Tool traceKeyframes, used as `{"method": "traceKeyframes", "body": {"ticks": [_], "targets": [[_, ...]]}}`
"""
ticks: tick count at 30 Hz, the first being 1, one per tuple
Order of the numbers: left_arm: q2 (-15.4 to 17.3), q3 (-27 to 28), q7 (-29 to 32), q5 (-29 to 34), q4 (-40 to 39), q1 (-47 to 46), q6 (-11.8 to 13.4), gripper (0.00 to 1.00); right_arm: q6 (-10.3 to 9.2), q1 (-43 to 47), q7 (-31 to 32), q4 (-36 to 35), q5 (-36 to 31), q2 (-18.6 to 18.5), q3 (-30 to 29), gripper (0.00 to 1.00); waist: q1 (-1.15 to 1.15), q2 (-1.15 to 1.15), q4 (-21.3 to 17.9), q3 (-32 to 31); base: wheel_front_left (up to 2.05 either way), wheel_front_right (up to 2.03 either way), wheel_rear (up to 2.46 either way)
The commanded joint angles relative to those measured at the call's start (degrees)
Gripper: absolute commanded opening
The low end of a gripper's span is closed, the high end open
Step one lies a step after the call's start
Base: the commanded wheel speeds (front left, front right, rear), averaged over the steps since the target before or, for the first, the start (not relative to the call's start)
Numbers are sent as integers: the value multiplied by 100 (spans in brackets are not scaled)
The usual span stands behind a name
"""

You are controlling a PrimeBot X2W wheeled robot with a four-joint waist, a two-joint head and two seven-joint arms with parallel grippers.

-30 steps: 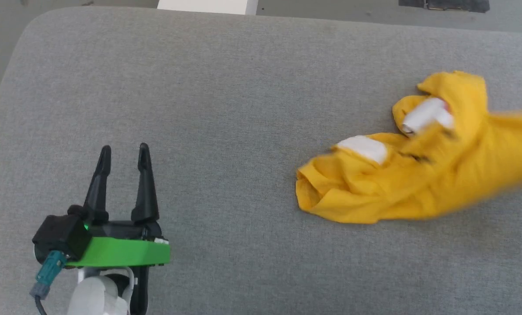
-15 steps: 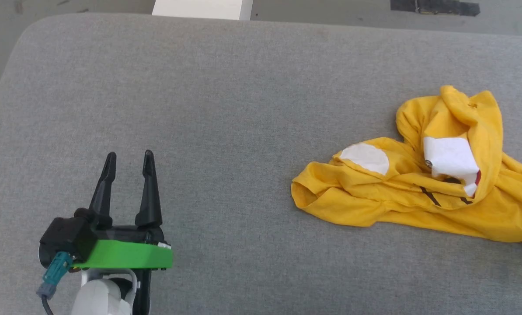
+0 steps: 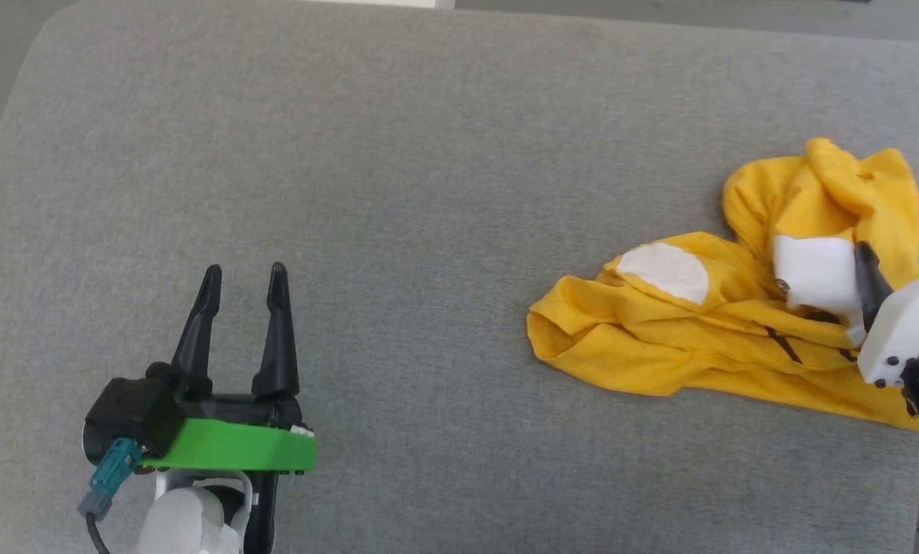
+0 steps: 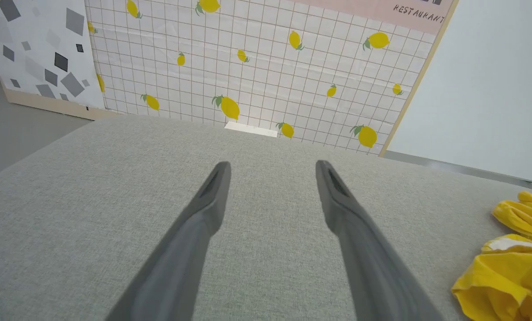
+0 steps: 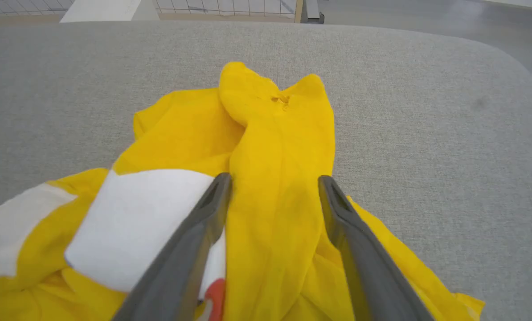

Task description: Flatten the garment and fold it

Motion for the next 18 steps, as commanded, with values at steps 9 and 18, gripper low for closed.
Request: {"method": "traceKeyframes", "body": {"ticks": [9,18], "targets": [[-21,-4,-22,-102,9,-122,23,100,-10,-563,-357,27,-137,-39,40,0,0,0,228,130,0,0,0],[-21,-11,-22,-291,-74,-228,112,100,-10,-1595,71,-755,259,-406,666,0,0,0,354,272,0,0,0]]}}
